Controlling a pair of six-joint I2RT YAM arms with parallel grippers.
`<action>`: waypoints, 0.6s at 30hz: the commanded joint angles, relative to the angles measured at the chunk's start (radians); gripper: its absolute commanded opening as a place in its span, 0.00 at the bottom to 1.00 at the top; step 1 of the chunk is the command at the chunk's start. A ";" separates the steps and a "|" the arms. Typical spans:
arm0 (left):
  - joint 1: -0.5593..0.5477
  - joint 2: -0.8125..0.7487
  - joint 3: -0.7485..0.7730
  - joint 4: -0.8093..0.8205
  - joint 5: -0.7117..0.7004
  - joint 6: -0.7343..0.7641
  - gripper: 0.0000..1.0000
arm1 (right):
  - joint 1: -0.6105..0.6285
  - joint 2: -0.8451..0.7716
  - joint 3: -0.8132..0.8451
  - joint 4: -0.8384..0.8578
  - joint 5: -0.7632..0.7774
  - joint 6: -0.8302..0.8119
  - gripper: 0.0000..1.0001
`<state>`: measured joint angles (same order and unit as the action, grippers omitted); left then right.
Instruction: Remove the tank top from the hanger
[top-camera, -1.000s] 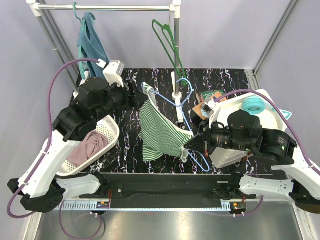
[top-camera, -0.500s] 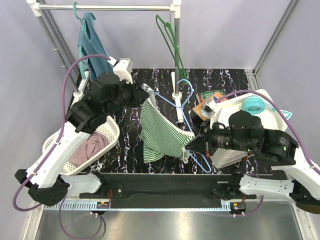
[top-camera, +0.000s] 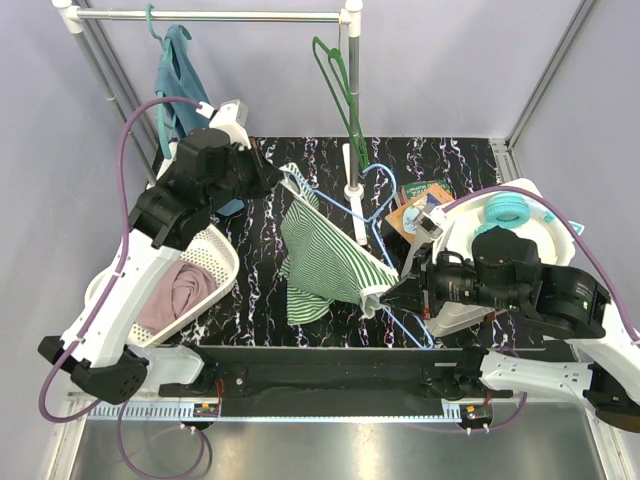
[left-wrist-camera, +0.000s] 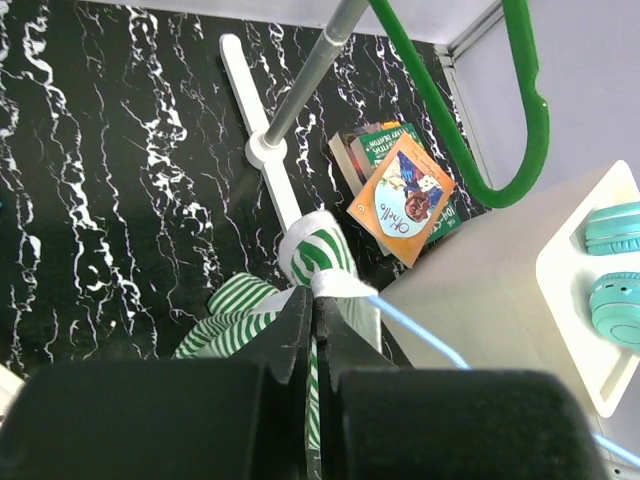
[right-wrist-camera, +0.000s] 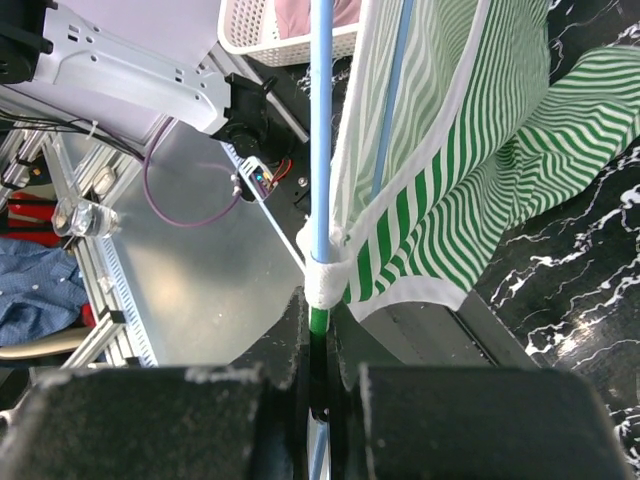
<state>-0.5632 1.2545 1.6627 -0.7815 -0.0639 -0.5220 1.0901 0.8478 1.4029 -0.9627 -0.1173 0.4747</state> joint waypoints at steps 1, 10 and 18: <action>0.049 0.037 0.032 0.013 -0.067 0.007 0.00 | 0.002 -0.059 0.051 -0.001 0.007 -0.044 0.00; 0.051 0.028 -0.018 0.001 -0.008 -0.030 0.00 | 0.002 0.072 0.154 0.163 0.304 -0.103 0.00; 0.059 0.003 0.008 0.002 0.052 -0.033 0.00 | 0.001 0.325 0.338 0.220 0.398 -0.283 0.00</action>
<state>-0.5152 1.2945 1.6421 -0.8154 -0.0330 -0.5583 1.0901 1.0790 1.6249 -0.8463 0.2222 0.3164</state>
